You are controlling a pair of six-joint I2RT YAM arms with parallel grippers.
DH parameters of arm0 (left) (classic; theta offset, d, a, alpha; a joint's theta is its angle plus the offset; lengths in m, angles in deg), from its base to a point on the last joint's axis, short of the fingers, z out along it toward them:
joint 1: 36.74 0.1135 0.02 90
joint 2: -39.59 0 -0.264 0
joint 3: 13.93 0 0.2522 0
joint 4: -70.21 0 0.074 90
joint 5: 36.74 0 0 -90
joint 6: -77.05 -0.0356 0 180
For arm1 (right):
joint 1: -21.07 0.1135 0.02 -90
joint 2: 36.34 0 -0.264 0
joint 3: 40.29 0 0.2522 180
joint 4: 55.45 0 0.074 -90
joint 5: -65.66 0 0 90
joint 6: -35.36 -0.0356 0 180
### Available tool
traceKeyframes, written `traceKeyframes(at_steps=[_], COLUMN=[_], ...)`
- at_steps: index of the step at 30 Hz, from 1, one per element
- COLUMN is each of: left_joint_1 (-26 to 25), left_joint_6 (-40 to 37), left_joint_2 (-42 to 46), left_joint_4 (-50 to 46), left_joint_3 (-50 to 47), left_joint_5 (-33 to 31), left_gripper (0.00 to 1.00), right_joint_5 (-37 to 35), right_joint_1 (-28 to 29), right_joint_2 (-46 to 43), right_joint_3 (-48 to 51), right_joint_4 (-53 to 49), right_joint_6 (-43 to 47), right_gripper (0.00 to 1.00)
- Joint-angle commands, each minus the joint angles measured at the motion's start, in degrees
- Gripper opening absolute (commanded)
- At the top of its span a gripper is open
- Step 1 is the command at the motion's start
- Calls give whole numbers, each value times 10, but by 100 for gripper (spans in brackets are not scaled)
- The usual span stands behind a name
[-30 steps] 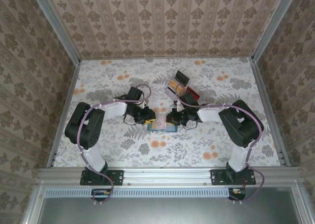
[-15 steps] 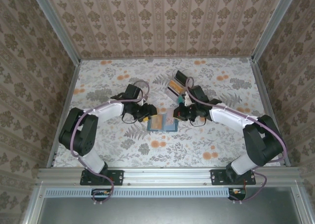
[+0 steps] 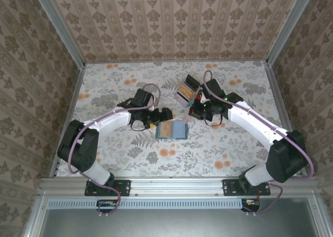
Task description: Take the credit cards out of the card holder
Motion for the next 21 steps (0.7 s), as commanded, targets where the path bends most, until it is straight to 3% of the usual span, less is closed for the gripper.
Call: traceKeyframes(at_steps=[1,5,12,17,21], left_joint_1=[-5,0,10,15,16], left_joint_6=[21,31,74,105,129], left_joint_2=[29,43,33,29,27], left_joint_4=[53,95,186,263,301], left_joint_3=[13,15,19,20,18], left_joint_5=[34,75,177,217,219], left_gripper=[99,100,99,69,54], right_joint_5=[60,161,267,323,336], right_joint_1=[-16,-44,-66,-82,-86], right_joint_2=[-20,-32,-32,-32,-32], right_joint_3=[10,37,56,74,84], right_joint_4=[30,111,189,251,279], right_joint_6=[25,37,36,4,-14], right_gripper=[0,0,0,0,0])
